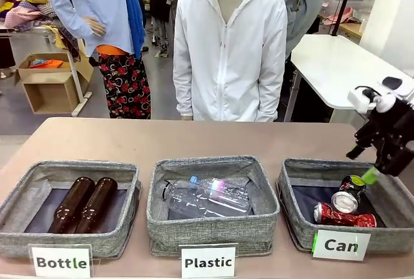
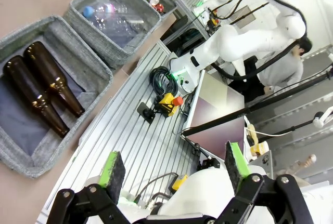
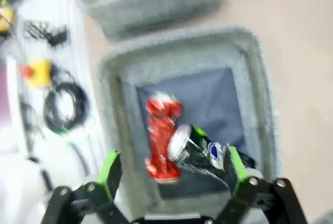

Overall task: Sort the can waste into the basket.
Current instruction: Pick up the can waste from the table and place it in the right Fabric basket.

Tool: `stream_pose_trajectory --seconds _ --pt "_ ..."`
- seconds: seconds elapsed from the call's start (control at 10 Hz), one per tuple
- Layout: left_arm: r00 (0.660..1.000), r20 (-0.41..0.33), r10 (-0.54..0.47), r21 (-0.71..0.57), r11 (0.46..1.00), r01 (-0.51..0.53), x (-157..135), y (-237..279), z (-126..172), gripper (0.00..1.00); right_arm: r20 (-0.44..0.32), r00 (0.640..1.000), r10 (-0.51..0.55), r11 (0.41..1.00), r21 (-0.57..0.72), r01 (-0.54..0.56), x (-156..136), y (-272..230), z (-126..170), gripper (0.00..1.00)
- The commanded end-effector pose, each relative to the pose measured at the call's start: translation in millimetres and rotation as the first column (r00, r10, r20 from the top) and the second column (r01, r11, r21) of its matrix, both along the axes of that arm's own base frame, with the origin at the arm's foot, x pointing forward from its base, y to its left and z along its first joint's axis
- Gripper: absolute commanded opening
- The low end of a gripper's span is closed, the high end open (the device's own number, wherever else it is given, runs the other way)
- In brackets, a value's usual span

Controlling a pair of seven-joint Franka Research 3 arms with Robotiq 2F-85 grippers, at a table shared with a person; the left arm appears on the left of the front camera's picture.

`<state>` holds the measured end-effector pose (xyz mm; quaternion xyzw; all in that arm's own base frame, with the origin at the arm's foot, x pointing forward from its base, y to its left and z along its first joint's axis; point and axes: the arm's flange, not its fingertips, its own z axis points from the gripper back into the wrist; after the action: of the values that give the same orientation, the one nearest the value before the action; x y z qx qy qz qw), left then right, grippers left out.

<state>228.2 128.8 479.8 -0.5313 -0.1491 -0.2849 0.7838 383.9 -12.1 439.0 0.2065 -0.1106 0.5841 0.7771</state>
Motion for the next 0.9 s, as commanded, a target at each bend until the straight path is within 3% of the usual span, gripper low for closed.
stream_pose_trajectory --seconds 0.0,0.1,0.2,0.3,0.4,0.5,0.7,0.8 --pt "1.000 -0.006 0.002 -0.008 1.000 -0.002 -1 2 2 1.00 -0.353 0.879 -0.321 0.737 0.489 0.466 14 -16 30 1.00" --pt "1.000 -0.006 0.002 -0.008 1.000 -0.002 -1 2 2 1.00 -0.488 0.766 -0.418 0.497 0.583 0.643 21 -27 36 1.00" --pt "1.000 -0.006 0.002 -0.008 1.000 -0.002 -1 2 2 1.00 -0.625 0.636 -0.453 0.292 0.571 0.768 26 -35 38 1.00" --pt "1.000 -0.006 0.002 -0.008 1.000 -0.002 -1 2 2 1.00 -0.756 0.463 -0.463 0.087 0.481 0.872 32 -41 38 1.00" --pt "1.000 -0.006 0.002 -0.008 1.000 -0.002 -1 2 2 1.00 -0.829 0.360 -0.428 -0.032 0.412 0.911 35 -47 36 1.00" --pt "1.000 -0.006 0.002 -0.008 1.000 -0.002 -1 2 2 1.00 -0.873 0.290 -0.393 -0.100 0.354 0.930 38 -54 31 1.00" --pt "1.000 -0.006 0.002 -0.008 1.000 -0.002 -1 2 2 1.00 -0.910 0.254 -0.329 -0.143 0.313 0.939 48 -71 15 1.00" --pt "1.000 -0.006 0.002 -0.008 1.000 -0.002 -1 2 2 1.00 -0.908 0.236 -0.346 -0.154 0.303 0.941 56 -72 6 1.00"
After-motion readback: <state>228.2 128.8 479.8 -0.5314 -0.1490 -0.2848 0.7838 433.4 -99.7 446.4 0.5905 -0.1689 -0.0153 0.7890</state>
